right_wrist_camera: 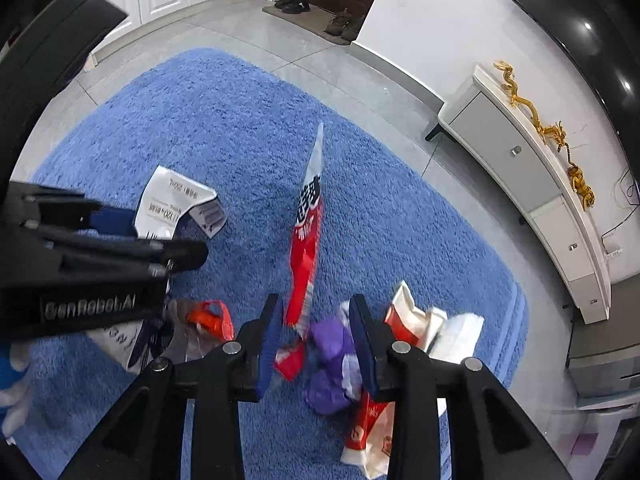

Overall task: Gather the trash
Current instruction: 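Lift both held wrappers up from the towel and hold them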

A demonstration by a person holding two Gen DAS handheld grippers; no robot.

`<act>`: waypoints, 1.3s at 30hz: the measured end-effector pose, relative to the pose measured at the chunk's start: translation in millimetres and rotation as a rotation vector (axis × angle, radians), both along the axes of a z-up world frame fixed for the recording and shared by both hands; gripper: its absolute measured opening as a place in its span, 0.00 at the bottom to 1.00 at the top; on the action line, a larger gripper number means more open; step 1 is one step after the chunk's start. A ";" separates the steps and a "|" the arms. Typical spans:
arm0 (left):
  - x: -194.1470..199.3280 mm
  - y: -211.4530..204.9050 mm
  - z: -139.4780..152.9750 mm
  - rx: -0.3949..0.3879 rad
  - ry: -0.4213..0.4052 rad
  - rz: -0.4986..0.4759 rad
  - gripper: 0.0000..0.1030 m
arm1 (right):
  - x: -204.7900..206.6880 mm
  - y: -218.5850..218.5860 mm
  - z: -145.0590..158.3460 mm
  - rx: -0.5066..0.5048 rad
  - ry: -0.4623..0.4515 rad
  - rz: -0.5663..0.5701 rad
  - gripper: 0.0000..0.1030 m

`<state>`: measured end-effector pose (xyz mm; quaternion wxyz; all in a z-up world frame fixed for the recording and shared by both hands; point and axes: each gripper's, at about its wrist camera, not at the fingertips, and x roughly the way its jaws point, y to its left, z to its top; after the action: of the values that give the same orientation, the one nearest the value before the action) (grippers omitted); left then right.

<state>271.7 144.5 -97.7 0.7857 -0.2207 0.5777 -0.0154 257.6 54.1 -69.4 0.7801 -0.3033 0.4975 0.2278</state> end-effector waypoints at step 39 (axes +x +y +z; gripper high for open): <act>-23.0 23.5 7.0 0.098 0.085 -0.054 0.40 | 11.0 -1.0 0.7 0.026 0.058 -0.013 0.08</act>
<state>248.7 167.9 -90.8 0.7698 -0.1668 0.6162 0.0013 268.6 53.1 -68.7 0.7709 -0.2831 0.5188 0.2377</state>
